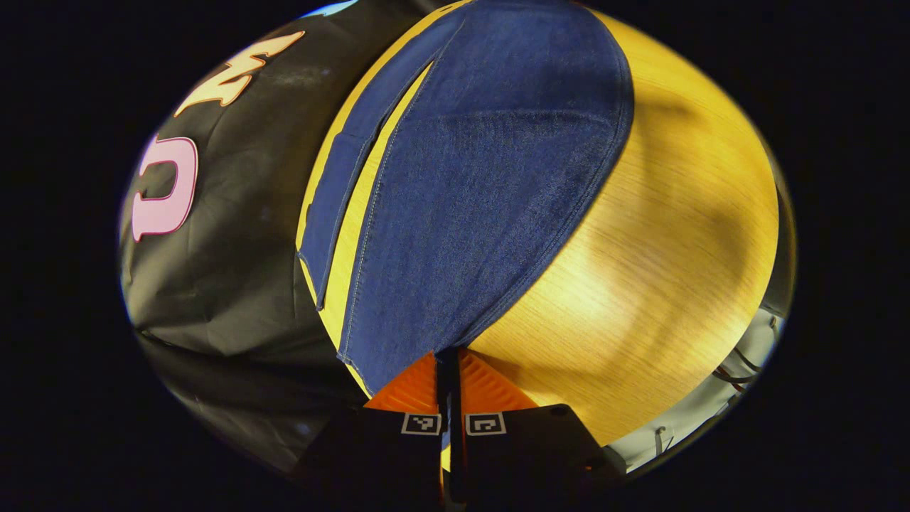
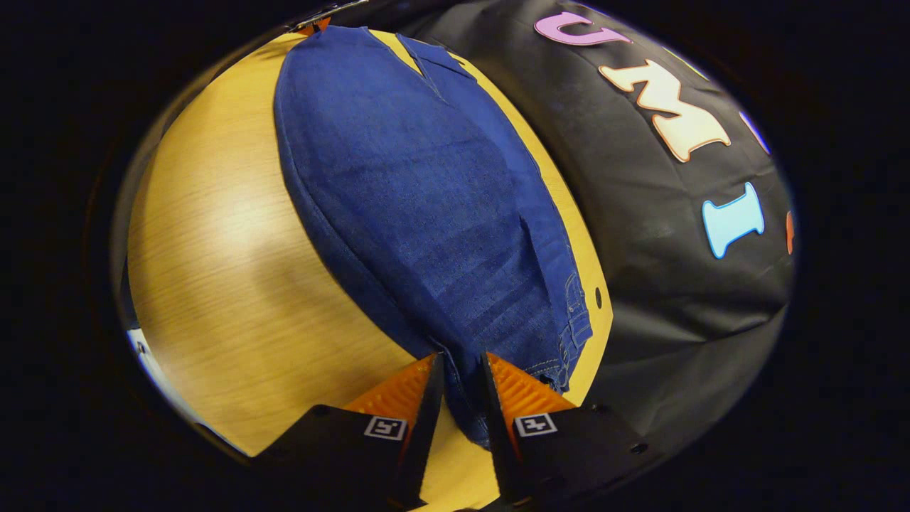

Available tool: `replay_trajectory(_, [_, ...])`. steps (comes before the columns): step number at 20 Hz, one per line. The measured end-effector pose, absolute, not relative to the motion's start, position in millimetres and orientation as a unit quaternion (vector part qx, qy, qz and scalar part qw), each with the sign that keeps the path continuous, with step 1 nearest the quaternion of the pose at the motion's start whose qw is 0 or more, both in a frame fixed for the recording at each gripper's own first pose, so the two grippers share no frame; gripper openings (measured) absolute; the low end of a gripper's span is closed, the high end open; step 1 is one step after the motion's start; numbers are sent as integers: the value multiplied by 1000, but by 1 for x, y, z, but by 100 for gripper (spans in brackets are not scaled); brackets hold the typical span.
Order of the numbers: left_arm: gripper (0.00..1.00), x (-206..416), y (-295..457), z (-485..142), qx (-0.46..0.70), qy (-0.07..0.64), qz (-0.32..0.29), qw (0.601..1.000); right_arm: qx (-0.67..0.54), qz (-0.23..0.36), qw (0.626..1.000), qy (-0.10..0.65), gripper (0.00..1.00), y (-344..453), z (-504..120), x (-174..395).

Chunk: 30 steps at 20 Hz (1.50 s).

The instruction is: Grasp the waist and the cuffs of the jeans and fold them to make the two legs overlap; first hold the waist and fold one-third of the jeans toward the cuffs, then hold the cuffs and fold the remaining one-third in the same direction to finish folding.

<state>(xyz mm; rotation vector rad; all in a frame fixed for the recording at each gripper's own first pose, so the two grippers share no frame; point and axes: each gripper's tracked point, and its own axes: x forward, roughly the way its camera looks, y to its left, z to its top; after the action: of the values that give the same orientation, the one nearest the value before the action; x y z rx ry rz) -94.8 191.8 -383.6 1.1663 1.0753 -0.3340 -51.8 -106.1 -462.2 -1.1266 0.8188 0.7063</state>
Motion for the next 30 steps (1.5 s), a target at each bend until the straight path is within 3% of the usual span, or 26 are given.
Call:
replay_trajectory(2, [0, -95, 192, -383, 518, 488, -141, 688, -515, 325, 701, 371, 35, -104, -466, -53])
replay_trajectory(3, [0, -96, 192, -383, 515, 491, -138, 689, -513, 321, 704, 371, 15, -106, -468, -49])
replay_trajectory(4, [0, -95, 192, -383, 510, 494, -136, 691, -505, 314, 711, 375, 2, -104, -459, -47])
replay_trajectory(5, [0, -94, 192, -384, 504, 497, -134, 693, -494, 306, 721, 378, 8, -108, -460, -46])
replay_trajectory(7, [0, -94, 190, -382, 472, 512, -124, 707, -472, 292, 740, 381, 3, -107, -454, -49])
replay_trajectory(11, [0, -73, 190, -355, 421, 505, -83, 749, -436, 243, 789, 358, 3, -102, -424, -32])
replay_trajectory(20, [0, 20, 203, -296, 410, 457, -35, 789, -335, 94, 891, 291, 3, -80, -346, 73])
replay_trajectory(26, [0, 110, 207, -271, 368, 420, -14, 829, -295, 36, 914, 276, 3, -69, -342, 136])
replay_trajectory(30, [0, 172, 205, -273, 393, 396, -33, 829, -280, 13, 916, 287, 2, -66, -354, 173])
